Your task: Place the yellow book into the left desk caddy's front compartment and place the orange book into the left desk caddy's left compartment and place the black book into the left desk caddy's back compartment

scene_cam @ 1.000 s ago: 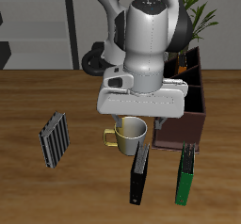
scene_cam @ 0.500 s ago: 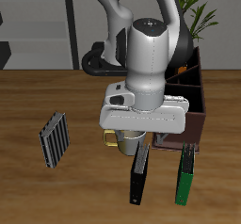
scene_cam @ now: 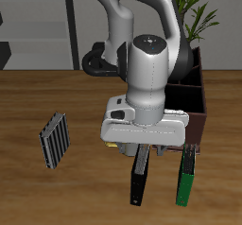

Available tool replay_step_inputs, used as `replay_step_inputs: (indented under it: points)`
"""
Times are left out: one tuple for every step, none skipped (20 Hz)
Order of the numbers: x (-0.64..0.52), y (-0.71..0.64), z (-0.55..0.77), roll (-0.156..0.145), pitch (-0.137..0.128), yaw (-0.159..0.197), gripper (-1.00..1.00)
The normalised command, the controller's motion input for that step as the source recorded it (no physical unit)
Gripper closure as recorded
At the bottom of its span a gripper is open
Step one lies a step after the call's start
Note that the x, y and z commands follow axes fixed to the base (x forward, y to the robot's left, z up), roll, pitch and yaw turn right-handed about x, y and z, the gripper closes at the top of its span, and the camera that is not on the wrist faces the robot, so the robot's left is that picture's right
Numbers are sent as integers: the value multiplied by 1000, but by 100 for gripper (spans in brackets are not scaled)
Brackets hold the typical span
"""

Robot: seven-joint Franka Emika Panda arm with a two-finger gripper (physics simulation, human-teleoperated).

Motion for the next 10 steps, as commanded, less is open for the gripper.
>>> replay_step_inputs:
  points:
    - [86, 113, -199, 43, -15, 96, -100]
    - [68, -74, -203, -34, 40, -39, -100]
    - [9, 67, -160, 16, 13, 6, -100]
    - [9, -103, -216, -29, 1, -80, -100]
    - [28, -84, -239, -1, 4, 23, -100]
    - [-13, -51, -205, -24, 36, -47, -100]
    - [3, 75, -144, 23, 12, 33, -100]
    - [102, -123, -183, -23, -4, 10, -100]
    - [-38, -9, -201, -13, 48, -88, -100]
    - [48, -3, -198, 19, 6, 56, -100]
